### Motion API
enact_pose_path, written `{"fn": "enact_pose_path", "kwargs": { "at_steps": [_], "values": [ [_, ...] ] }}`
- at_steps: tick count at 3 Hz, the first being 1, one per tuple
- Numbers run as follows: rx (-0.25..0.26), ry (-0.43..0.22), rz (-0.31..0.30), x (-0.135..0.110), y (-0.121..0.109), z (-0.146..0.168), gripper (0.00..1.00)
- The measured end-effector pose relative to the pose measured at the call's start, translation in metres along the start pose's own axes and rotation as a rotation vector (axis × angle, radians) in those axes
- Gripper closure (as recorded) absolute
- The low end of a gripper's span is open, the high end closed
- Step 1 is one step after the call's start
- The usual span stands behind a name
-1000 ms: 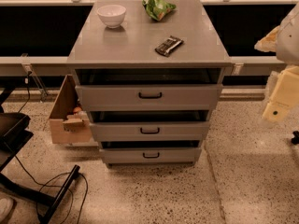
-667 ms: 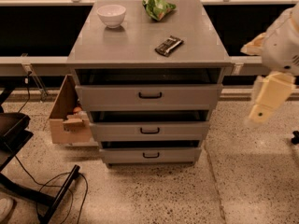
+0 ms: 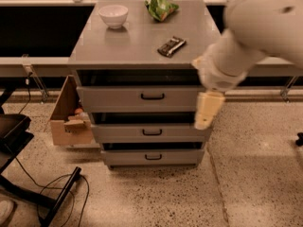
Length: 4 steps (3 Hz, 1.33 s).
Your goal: Open top drawer
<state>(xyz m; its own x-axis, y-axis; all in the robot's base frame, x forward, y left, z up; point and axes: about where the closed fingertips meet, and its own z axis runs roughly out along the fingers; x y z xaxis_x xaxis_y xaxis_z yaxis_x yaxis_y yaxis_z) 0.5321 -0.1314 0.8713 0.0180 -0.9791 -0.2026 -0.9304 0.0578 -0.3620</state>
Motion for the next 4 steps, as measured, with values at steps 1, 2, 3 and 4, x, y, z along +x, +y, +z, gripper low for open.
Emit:
{"fn": "enact_pose_path", "kwargs": {
  "at_steps": [1,2,3,4],
  "values": [
    [0.005,0.091,-0.036,-0.004,-0.026,0.067,0.0],
    [-0.005,0.199,-0.051,0.006,-0.047,0.116,0.0],
    [-0.039,0.274,-0.036,0.019,-0.054,0.155,0.0],
    [-0.085,0.324,-0.014,0.031,-0.06,0.19,0.0]
  ]
}}
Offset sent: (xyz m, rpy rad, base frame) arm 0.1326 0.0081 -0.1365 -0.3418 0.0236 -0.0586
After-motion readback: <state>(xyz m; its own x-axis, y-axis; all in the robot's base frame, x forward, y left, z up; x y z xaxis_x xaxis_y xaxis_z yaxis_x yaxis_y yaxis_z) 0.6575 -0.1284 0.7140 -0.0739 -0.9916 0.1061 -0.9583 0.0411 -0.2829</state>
